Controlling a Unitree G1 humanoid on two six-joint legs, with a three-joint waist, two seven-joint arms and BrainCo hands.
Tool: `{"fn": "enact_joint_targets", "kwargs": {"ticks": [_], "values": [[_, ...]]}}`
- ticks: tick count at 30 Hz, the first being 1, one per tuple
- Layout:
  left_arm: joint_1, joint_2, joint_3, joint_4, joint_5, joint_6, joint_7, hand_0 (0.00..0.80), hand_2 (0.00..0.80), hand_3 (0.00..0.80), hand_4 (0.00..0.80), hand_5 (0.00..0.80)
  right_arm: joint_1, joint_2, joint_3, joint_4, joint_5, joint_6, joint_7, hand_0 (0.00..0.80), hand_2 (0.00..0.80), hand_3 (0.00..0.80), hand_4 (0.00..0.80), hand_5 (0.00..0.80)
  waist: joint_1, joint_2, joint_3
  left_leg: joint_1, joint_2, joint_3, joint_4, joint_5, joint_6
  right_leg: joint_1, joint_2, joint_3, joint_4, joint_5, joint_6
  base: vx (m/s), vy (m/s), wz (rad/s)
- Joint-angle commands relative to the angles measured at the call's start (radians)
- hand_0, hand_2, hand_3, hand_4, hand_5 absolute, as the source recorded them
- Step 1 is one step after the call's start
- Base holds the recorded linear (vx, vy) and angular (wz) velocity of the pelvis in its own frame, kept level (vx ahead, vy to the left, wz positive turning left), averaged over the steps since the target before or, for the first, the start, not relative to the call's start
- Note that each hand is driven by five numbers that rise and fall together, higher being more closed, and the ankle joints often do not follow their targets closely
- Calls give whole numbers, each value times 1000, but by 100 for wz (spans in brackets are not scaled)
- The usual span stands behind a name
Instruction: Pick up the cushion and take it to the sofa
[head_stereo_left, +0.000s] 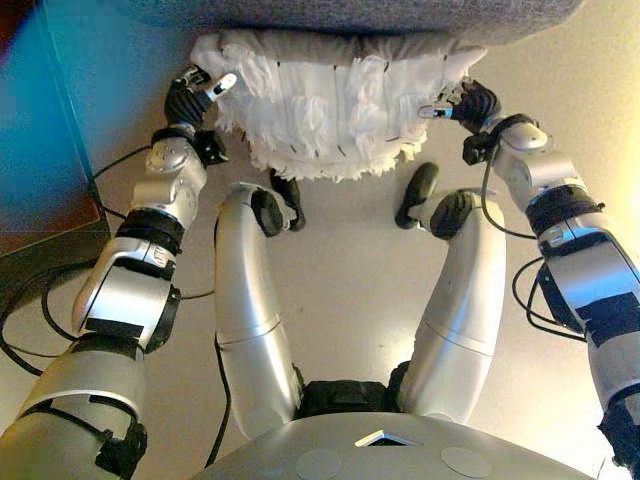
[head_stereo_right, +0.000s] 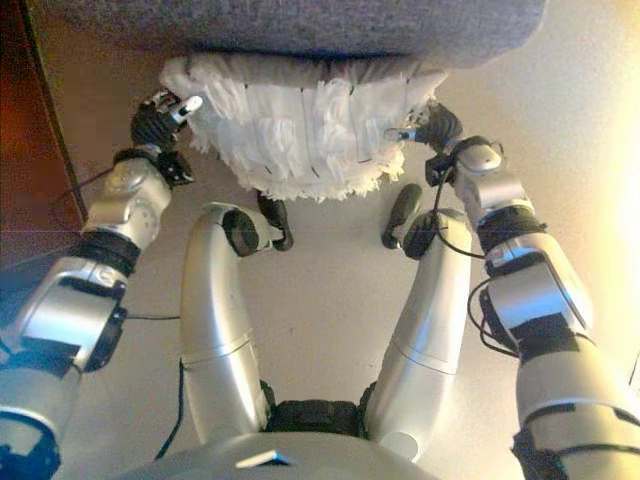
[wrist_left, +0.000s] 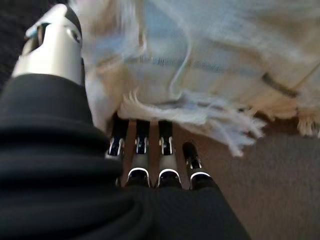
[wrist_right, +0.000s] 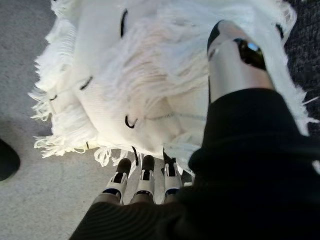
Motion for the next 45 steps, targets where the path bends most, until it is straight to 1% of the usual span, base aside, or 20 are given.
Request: {"fn": "enact_joint_targets", "kwargs": {"ticks": [1, 5, 9, 10, 14, 16, 18, 22, 23, 25, 26, 27, 28, 31, 34, 38, 41, 45], "values": [[-59, -15, -14, 49, -4, 10, 55, 0, 0, 0, 0, 0, -85, 19, 36, -8, 20, -29, -5, 0, 0, 0, 0, 0, -12, 43, -7, 27, 9, -24, 37, -89, -55, 45, -8, 94, -44, -12, 67, 0, 0, 0], [-97, -18, 6, 85, -44, -18, 179, 0, 0, 0, 0, 0, -114, 32, 47, -12, 36, -24, -24, 0, 0, 0, 0, 0, -11, 40, -7, 7, 8, -26, 46, -93, -51, 27, -9, 94, -41, -12, 62, -3, -8, 0], [-75, -31, 24, 97, -15, 8, 216, 0, 0, 0, 0, 0, -118, 51, 44, -19, 39, -22, -45, 0, 0, 0, 0, 0, 0, 40, -7, 4, -2, -29, 41, -97, -51, 28, -16, 87, -53, -8, 63, 0, 0, 0], [-64, -34, 25, 97, -5, 14, 207, 0, 0, 0, 0, 0, -116, 52, 45, -28, 39, -20, -50, 0, 0, 0, 0, 0, 2, 40, -7, 3, -3, -30, 38, -96, -51, 28, -16, 85, -56, -6, 64, 0, 0, 0], [-26, -46, 11, 71, 20, 13, 112, 0, 0, 0, 0, 0, -101, 43, 53, -77, 46, -1, -67, 0, 0, 0, 0, 0, 4, 38, -7, -7, 0, -30, 36, -89, -50, 20, -15, 82, -59, 1, 63, 0, 0, 0], [-27, -59, -15, 39, 34, 33, 80, 0, 0, 0, 0, 0, -97, 36, 53, -95, 45, 15, -76, 0, 0, 0, 0, 0, 1, 37, -7, -14, 4, -29, 41, -88, -47, 14, -16, 84, -57, 6, 65, 0, 0, 0], [-38, -65, -31, 26, 14, 44, 52, 0, 0, 0, 0, 0, -100, 36, 56, -95, 40, 26, -76, 0, 0, 0, 0, 0, -1, 38, -7, -18, 7, -29, 50, -91, -45, 10, -17, 89, -51, 7, 67, 0, 0, 0], [-58, -72, -70, -17, 14, 54, -20, 0, 0, 0, 0, 0, -105, 36, 62, -104, 39, 27, -64, 0, 0, 0, 0, 0, -4, 39, -7, -27, 9, -29, 56, -90, -42, 3, -19, 93, -52, 15, 71, 0, 0, 0], [-62, -73, -82, -33, 21, 61, -48, 298, 298, 298, 298, 298, -105, 36, 62, -109, 45, 28, -57, 0, 0, 0, 0, 0, -5, 40, -7, -29, 9, -29, 56, -89, -42, 2, -20, 94, -53, 18, 73, 0, 0, 0], [-68, -75, -101, -56, 27, 72, -73, 800, 800, 800, 800, 800, -108, 35, 65, -119, 51, 33, -50, 0, 0, 0, 0, 0, -6, 42, -7, -32, 9, -28, 58, -88, -41, -1, -20, 98, -52, 21, 74, 0, 0, 0], [-70, -78, -117, -77, 31, 78, -95, 800, 800, 800, 800, 800, -104, 37, 64, -130, 48, 34, -39, 210, 210, 210, 210, 210, -6, 45, -7, -35, 9, -27, 61, -88, -39, -4, -21, 100, -50, 23, 75, 0, 0, 0], [-73, -78, -125, -86, 34, 84, -109, 800, 800, 800, 800, 800, -103, 39, 66, -136, 47, 34, -33, 458, 458, 458, 458, 458, -7, 46, -7, -35, 9, -27, 63, -89, -39, -5, -21, 101, -50, 24, 76, 0, 0, 0], [-77, -78, -136, -95, 37, 86, -120, 800, 800, 800, 800, 800, -102, 40, 72, -146, 49, 30, -22, 800, 800, 800, 800, 800, -7, 47, -7, -34, 10, -25, 66, -90, -38, -4, -23, 103, -50, 26, 76, 0, 0, 0], [-76, -75, -151, -115, 25, 89, -117, 800, 800, 800, 800, 800, -90, 43, 82, -170, 57, 21, -7, 800, 800, 800, 800, 800, -9, 48, -7, -35, 15, -26, 77, -91, -36, -5, -25, 106, -41, 27, 77, 0, 0, 0], [-63, -71, -149, -131, 32, 97, -120, 800, 800, 800, 800, 800, -73, 45, 79, -192, 63, 13, -8, 800, 800, 800, 800, 800, -8, 49, -7, -35, 18, -27, 89, -94, -37, -5, -27, 108, -31, 26, 78, 0, 0, 0], [-39, -66, -141, -144, 39, 89, -126, 800, 800, 800, 800, 800, -49, 41, 71, -204, 68, 0, -12, 800, 800, 800, 800, 800, -7, 51, -7, -27, 24, -29, 94, -94, -40, 3, -30, 108, -26, 26, 78, 7, -16, 0], [-12, -67, -129, -156, 42, 64, -125, 800, 800, 800, 800, 800, -21, 42, 60, -222, 98, -16, -10, 800, 800, 800, 800, 800, -7, 49, -7, -8, 29, -31, 84, -90, -45, 22, -29, 104, -34, 27, 80, 7, -33, -1], [37, -80, -103, -185, 45, 12, -114, 800, 800, 800, 800, 800, 35, 51, 33, -254, 127, -61, -19, 800, 800, 800, 800, 800, -9, 43, -7, 47, 38, -34, 44, -77, -58, 76, -22, 92, -67, 34, 84, 10, -41, -2]]}}
